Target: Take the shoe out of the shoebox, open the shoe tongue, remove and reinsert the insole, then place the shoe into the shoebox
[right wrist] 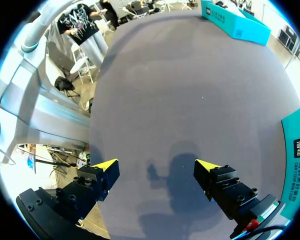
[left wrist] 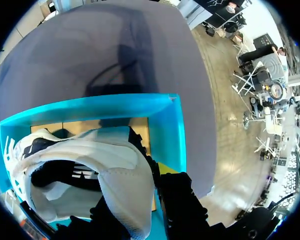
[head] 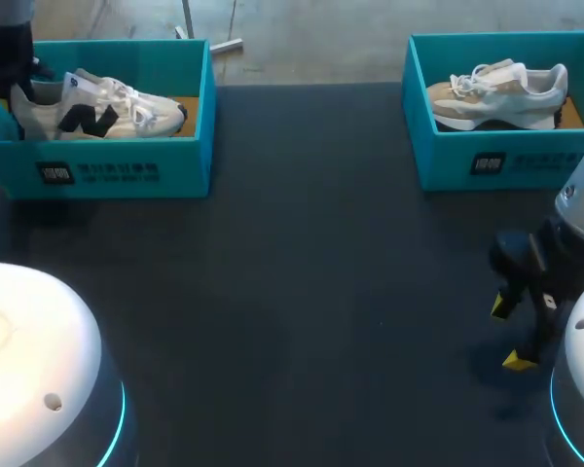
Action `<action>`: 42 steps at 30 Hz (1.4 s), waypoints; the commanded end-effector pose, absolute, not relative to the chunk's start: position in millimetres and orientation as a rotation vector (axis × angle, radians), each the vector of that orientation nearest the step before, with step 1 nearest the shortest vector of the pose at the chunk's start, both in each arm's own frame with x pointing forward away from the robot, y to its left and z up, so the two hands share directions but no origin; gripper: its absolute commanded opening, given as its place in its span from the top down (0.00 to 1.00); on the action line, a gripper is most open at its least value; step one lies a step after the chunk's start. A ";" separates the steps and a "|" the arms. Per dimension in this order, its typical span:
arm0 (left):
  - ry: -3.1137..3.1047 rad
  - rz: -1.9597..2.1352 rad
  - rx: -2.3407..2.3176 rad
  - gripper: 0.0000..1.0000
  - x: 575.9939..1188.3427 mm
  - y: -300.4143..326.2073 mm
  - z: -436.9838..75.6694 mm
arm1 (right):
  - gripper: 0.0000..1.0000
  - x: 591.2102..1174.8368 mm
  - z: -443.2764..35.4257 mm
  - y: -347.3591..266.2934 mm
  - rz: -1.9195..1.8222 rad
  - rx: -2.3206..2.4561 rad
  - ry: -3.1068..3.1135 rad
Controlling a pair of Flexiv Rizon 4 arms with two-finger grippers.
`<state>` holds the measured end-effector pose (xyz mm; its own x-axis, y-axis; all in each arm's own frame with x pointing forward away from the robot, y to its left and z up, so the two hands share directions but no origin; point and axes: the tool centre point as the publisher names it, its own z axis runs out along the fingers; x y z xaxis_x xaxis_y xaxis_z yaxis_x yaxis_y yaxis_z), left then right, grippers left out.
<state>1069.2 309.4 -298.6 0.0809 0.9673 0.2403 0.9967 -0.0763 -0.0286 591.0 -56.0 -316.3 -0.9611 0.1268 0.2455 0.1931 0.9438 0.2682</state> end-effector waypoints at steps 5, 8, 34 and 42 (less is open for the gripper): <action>-2.000 -0.247 -2.152 1.00 1066.6 311.7 -307.7 | 0.00 590.1 -316.9 -55.8 -0.427 -0.241 -2.875; -2.001 -0.252 -2.148 1.00 1067.2 312.1 -309.8 | 0.00 590.1 -316.9 -55.8 -0.427 -0.241 -2.875; -2.005 -0.208 -2.116 1.00 1072.7 307.3 -356.4 | 0.00 590.1 -316.9 -55.8 -0.427 -0.241 -2.875; -2.011 -0.183 -2.122 1.00 1076.8 303.1 -362.1 | 0.00 590.1 -316.9 -55.8 -0.427 -0.241 -2.875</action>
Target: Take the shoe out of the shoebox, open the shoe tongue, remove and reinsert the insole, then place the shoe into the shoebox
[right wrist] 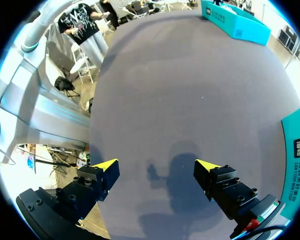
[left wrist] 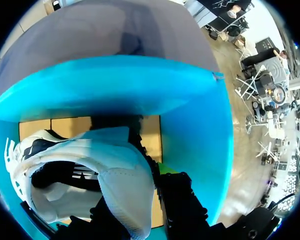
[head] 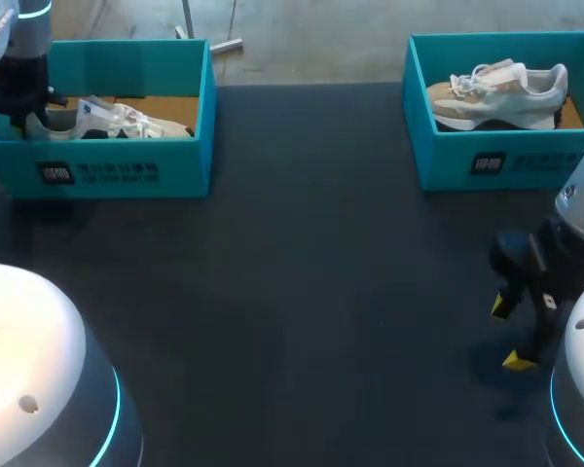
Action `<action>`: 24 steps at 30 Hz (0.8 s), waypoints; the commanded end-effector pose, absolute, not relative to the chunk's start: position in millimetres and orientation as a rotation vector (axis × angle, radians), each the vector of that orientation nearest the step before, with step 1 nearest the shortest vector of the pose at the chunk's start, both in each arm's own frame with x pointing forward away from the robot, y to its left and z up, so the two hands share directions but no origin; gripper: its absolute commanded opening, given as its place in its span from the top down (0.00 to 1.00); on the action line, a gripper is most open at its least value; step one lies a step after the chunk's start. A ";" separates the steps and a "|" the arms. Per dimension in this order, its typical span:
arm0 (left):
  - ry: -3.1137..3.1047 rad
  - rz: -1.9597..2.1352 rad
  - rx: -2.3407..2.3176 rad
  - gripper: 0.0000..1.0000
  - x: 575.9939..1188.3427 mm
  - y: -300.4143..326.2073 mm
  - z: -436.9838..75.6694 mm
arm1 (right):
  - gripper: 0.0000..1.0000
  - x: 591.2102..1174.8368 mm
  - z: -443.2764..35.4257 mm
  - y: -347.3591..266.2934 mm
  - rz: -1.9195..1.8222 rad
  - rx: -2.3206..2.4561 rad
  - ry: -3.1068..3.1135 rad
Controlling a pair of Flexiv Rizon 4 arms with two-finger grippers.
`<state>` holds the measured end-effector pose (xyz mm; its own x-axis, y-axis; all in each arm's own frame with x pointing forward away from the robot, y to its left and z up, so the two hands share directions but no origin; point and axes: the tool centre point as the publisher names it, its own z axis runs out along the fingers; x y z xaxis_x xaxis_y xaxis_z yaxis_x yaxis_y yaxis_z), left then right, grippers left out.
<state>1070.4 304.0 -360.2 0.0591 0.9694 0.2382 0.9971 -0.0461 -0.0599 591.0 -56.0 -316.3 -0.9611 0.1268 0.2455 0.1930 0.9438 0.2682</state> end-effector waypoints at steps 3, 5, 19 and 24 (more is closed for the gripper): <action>-2.009 -0.180 -2.127 1.00 1075.8 301.0 -362.3 | 0.00 590.1 -316.9 -55.8 -0.427 -0.241 -2.875; -2.007 -0.179 -2.133 1.00 1075.0 299.8 -364.0 | 0.00 590.1 -316.9 -55.8 -0.427 -0.241 -2.875; -1.987 -0.187 -2.142 0.87 1072.4 300.4 -376.7 | 0.00 590.1 -316.9 -55.8 -0.427 -0.241 -2.875; -1.979 -0.192 -2.144 0.84 1070.5 300.9 -378.2 | 0.00 590.1 -316.9 -55.8 -0.427 -0.241 -2.875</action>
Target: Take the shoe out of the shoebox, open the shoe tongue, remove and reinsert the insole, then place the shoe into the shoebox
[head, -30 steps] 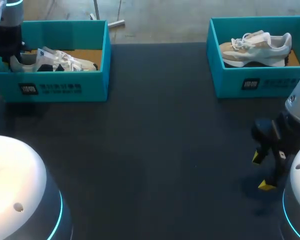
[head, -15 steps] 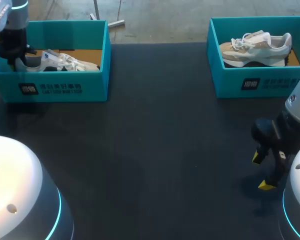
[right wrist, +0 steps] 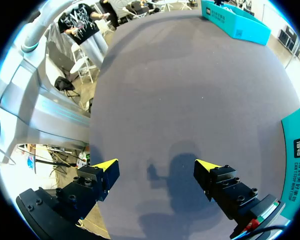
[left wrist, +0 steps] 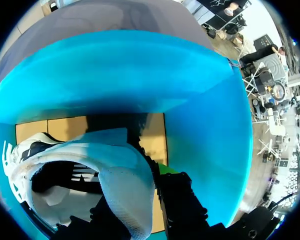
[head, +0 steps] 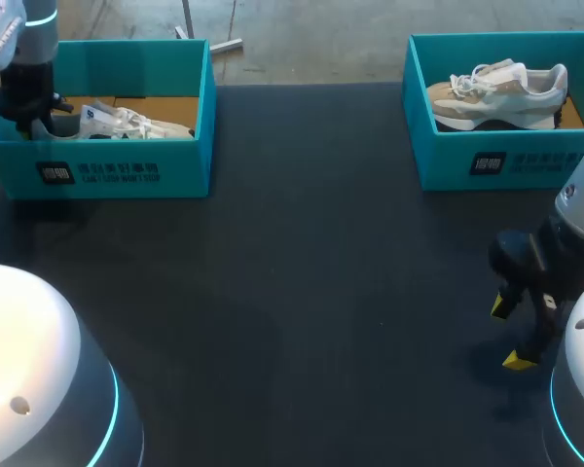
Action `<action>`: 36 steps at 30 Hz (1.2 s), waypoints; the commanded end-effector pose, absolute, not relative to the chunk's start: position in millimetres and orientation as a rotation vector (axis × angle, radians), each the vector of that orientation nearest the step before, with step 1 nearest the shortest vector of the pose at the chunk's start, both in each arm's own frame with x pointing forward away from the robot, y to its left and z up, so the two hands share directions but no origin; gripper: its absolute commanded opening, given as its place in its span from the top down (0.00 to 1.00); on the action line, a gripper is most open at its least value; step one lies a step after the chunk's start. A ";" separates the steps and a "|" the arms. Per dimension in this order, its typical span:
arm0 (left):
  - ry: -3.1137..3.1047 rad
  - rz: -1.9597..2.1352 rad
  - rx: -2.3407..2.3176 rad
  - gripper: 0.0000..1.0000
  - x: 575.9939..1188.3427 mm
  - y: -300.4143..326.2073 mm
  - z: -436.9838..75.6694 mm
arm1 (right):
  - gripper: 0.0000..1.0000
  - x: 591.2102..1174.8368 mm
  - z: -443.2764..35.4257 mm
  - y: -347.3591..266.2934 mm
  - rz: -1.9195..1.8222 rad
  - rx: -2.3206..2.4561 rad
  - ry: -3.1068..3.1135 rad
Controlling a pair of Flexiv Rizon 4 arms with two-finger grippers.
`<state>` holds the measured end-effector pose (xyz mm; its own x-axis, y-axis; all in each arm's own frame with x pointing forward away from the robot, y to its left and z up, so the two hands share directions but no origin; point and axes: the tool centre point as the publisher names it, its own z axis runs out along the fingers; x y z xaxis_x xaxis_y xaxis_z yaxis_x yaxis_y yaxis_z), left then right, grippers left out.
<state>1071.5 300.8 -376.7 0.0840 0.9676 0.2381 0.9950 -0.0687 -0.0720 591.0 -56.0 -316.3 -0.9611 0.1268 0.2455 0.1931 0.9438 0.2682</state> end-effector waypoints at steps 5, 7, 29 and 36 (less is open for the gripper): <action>-1.987 -0.188 -2.148 0.76 1069.3 300.9 -377.1 | 0.00 590.1 -316.9 -55.8 -0.427 -0.241 -2.875; -1.990 -0.185 -2.152 0.70 1069.1 300.7 -376.5 | 0.00 590.1 -316.9 -55.8 -0.427 -0.241 -2.875; -2.031 -0.182 -2.289 0.17 1065.5 290.7 -316.3 | 0.00 590.1 -316.9 -55.8 -0.427 -0.241 -2.875; -2.066 -0.124 -2.327 0.00 1055.5 290.6 -279.9 | 0.00 590.1 -316.9 -55.8 -0.427 -0.241 -2.875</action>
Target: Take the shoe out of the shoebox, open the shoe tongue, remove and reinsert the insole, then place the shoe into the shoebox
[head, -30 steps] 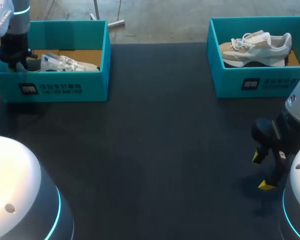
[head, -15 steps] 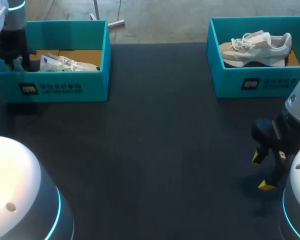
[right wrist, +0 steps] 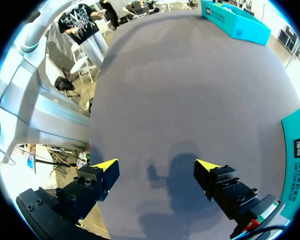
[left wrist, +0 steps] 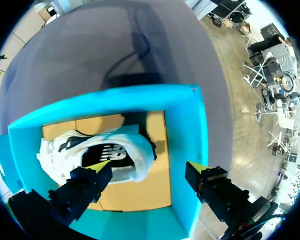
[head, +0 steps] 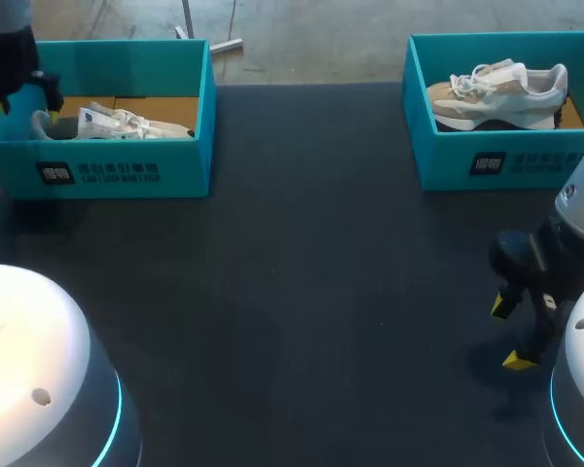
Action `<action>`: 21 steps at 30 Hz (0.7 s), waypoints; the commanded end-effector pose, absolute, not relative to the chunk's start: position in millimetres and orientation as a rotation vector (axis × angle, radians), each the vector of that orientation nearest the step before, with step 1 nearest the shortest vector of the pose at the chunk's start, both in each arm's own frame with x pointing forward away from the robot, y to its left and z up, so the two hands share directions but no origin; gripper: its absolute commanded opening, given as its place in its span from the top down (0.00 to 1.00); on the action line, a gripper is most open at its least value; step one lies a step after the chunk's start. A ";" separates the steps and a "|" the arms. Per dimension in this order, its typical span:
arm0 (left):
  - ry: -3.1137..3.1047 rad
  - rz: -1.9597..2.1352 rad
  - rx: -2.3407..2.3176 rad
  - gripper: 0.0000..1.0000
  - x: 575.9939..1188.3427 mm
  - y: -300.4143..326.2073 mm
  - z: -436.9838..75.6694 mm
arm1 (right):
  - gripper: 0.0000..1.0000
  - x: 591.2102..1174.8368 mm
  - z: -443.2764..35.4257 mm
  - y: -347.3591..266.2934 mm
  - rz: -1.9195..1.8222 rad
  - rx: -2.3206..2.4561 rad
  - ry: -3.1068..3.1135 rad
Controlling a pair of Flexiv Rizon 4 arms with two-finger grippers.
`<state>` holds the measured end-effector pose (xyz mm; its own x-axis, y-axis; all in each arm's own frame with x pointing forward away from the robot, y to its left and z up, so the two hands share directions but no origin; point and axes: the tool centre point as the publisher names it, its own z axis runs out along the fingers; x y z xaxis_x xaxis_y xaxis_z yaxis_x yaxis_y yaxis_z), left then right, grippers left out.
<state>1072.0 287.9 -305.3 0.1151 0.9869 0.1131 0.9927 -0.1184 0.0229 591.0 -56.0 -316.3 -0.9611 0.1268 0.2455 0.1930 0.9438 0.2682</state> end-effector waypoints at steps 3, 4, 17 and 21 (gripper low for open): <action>-2.077 -0.096 -2.353 0.00 1044.7 287.5 -259.8 | 0.00 590.1 -316.9 -55.8 -0.427 -0.241 -2.875; -2.076 -0.095 -2.368 0.00 1040.5 286.7 -252.7 | 0.00 590.1 -316.9 -55.8 -0.427 -0.241 -2.875; -2.075 -0.049 -2.413 0.00 998.3 279.1 -182.9 | 0.00 590.1 -316.9 -55.8 -0.427 -0.241 -2.875; -2.067 -0.011 -2.430 0.00 987.7 274.8 -171.0 | 0.00 590.1 -316.9 -55.8 -0.427 -0.241 -2.875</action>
<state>1003.0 274.2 -183.3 0.1601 0.9867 -0.0277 0.9868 -0.1593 0.0292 591.0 -56.0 -316.3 -0.9611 0.1267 0.2455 0.1930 0.9438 0.2682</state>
